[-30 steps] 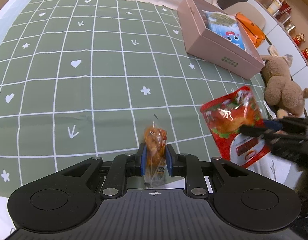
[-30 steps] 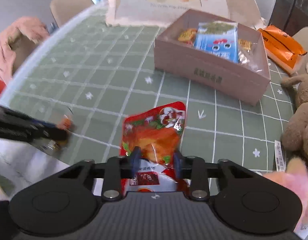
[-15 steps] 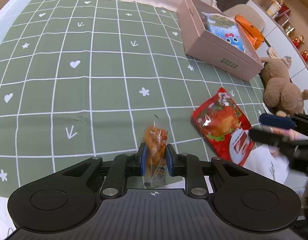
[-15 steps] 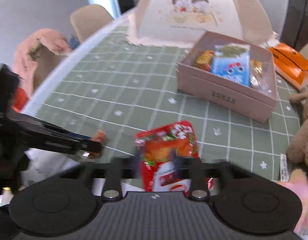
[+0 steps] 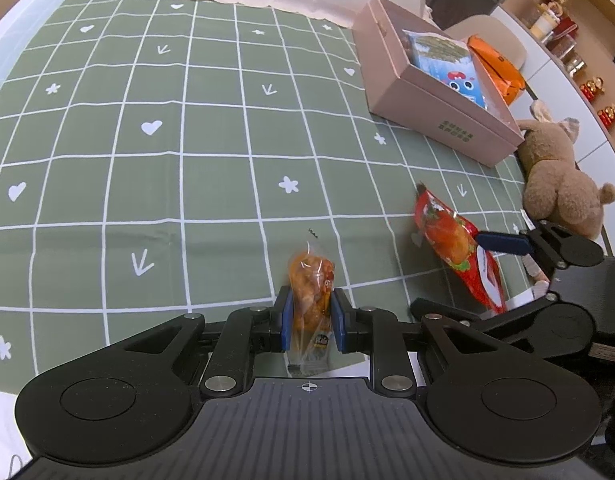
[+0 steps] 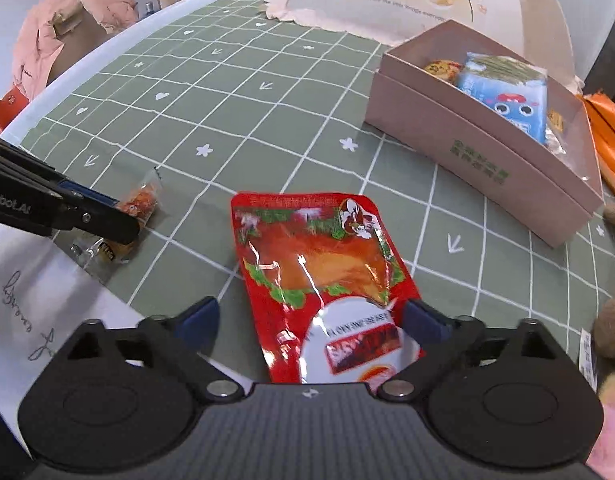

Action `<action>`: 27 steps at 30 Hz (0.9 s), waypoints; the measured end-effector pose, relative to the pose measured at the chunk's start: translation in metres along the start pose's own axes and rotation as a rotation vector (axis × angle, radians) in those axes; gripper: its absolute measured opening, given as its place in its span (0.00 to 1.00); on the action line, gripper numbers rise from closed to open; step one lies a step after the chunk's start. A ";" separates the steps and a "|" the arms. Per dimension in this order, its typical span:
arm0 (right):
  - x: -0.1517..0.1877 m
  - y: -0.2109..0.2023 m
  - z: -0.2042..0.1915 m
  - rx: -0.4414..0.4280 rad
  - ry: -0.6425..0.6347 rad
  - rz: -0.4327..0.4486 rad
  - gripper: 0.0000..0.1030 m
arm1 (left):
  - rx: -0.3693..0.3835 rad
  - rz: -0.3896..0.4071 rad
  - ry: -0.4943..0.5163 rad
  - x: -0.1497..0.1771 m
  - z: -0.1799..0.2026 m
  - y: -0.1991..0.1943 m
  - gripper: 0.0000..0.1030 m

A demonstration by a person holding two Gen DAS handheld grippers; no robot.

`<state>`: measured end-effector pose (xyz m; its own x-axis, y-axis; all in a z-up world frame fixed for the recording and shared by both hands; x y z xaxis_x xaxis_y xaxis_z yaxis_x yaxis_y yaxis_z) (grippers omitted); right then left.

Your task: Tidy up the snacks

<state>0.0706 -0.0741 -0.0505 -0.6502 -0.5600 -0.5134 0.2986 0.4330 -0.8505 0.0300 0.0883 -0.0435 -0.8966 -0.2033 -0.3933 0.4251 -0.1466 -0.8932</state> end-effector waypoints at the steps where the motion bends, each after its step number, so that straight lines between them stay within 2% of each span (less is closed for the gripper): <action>1: 0.000 0.000 0.003 -0.002 0.010 0.022 1.00 | 0.001 0.001 0.000 0.000 0.000 0.000 0.24; 6: -0.006 -0.007 0.028 0.060 0.025 0.063 0.97 | 0.009 0.004 -0.006 0.001 -0.001 -0.001 0.24; 8: -0.007 -0.016 0.030 0.089 -0.033 0.094 0.96 | 0.012 0.005 -0.007 0.001 -0.001 -0.001 0.24; 12: -0.008 -0.011 0.035 0.121 -0.147 0.056 0.96 | 0.013 0.000 -0.004 0.000 -0.001 -0.001 0.24; 15: -0.012 -0.005 0.047 0.084 -0.099 0.053 0.97 | 0.012 0.001 -0.007 0.000 0.000 -0.001 0.24; 19: -0.013 0.001 0.062 -0.030 0.079 0.043 0.99 | 0.010 0.003 -0.013 0.001 0.000 0.000 0.24; 21: -0.013 -0.001 0.063 -0.008 0.104 0.052 0.94 | 0.009 0.003 -0.011 0.001 0.000 0.000 0.24; 22: -0.012 -0.003 0.060 0.003 0.097 0.047 0.84 | 0.009 0.003 -0.011 0.001 0.001 0.000 0.24; 24: -0.010 -0.013 0.051 -0.022 0.092 0.036 0.76 | 0.007 0.001 -0.010 0.001 0.001 0.000 0.24; 26: -0.010 -0.025 0.041 -0.035 0.084 0.046 0.51 | 0.003 -0.003 -0.003 0.000 0.002 0.000 0.24; 27: -0.011 -0.031 0.038 -0.040 0.086 0.044 0.47 | 0.002 -0.004 0.001 -0.001 0.003 0.001 0.24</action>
<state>0.0954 -0.1085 -0.0229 -0.6954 -0.4778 -0.5368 0.3007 0.4850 -0.8212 0.0315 0.0859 -0.0434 -0.8983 -0.2013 -0.3904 0.4221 -0.1497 -0.8941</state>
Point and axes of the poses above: each gripper's, at about its wrist camera, not at the fingertips, and y roughly the way its jaws point, z to its right, x to its underside, the point moved 8 cm from there along y, roughly the way its jaws point, and after that the axes turned 10 degrees about -x, right-handed, at the moved point
